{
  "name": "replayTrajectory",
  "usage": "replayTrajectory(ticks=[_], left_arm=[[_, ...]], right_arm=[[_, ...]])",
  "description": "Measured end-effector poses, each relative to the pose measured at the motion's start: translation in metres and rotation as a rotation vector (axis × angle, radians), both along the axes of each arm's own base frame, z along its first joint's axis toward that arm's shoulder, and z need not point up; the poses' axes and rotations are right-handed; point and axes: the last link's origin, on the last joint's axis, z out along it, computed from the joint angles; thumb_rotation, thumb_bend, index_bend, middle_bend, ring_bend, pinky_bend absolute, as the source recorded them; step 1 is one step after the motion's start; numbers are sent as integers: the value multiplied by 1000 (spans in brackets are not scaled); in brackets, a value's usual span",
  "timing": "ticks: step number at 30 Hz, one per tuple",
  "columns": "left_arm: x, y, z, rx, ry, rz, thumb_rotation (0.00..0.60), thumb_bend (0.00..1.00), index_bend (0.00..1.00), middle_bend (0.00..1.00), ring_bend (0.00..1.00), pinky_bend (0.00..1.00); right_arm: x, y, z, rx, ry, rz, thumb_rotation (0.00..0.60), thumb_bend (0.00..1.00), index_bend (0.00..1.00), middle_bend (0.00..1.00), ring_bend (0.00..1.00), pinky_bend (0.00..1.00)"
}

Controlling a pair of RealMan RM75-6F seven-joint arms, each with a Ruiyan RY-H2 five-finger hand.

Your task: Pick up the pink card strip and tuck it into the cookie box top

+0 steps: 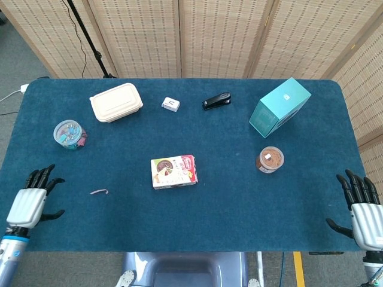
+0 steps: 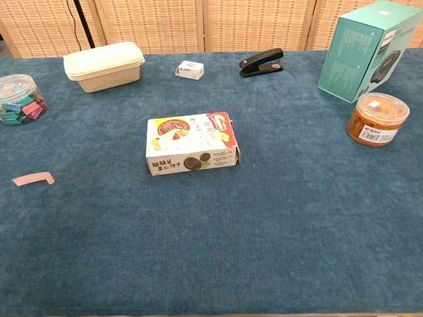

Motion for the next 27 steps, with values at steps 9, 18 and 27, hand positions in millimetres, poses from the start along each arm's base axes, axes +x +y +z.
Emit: replayTrajectory(ticks=[9, 18, 27], left_arm=[[14, 38, -52, -50, -96, 5, 600, 294, 414, 0, 0, 0], [20, 46, -72, -69, -88, 34, 600, 298, 427, 0, 0, 0], [17, 48, -86, -65, -80, 76, 600, 312, 483, 0, 0, 0]], right_arm=[[0, 0, 2, 28, -44, 12, 600, 0, 0, 0, 0, 0], [0, -1, 3, 38, -76, 17, 600, 0, 0, 0, 0, 0], [-1, -1, 5, 44, -91, 20, 600, 0, 0, 0, 0, 0]])
